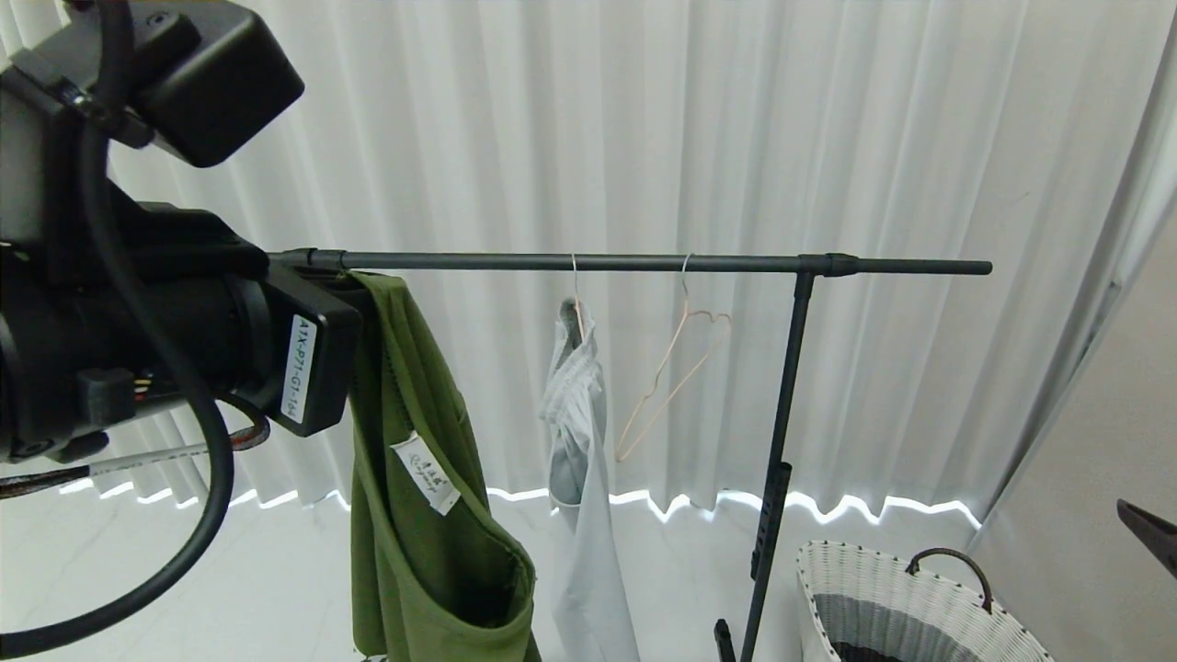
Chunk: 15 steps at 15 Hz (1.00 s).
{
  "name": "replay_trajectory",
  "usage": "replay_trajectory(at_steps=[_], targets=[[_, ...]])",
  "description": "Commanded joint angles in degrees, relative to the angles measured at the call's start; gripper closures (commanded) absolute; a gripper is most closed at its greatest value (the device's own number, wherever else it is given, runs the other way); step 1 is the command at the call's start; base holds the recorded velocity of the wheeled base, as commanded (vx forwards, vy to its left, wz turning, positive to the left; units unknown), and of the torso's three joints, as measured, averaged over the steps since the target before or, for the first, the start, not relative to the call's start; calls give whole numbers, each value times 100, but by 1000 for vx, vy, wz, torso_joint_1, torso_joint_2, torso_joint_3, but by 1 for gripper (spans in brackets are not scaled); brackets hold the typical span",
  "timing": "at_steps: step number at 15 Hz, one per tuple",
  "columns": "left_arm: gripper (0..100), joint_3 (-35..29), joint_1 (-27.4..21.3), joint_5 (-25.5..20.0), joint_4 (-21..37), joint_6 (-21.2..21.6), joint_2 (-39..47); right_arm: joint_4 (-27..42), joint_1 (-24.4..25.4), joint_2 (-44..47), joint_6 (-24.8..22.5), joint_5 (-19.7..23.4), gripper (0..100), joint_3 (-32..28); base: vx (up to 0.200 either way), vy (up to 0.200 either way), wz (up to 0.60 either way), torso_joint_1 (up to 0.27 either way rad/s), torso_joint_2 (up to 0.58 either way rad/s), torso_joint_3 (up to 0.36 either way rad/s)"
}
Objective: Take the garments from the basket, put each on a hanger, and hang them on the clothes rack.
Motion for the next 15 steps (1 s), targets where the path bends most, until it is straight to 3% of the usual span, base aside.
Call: replay_trajectory(at_steps=[1,3,11,15], targets=[[100,111,57,-6,-6,-12,31,7,-204,15,1,9,0,42,0,0,0,0,0,0],[100,234,162,-6,-23,-12,14,7,-239,15,-8,1,0,112,0,0,0,0,0,0],[100,287,250,-6,-23,-12,-92,7,-248,-64,-26,-26,0,121,0,200,0,5,1,-1],[100,472,250,-6,-322,23,-100,7,-248,-64,-8,-17,0,130,0,0,0,0,0,0]])
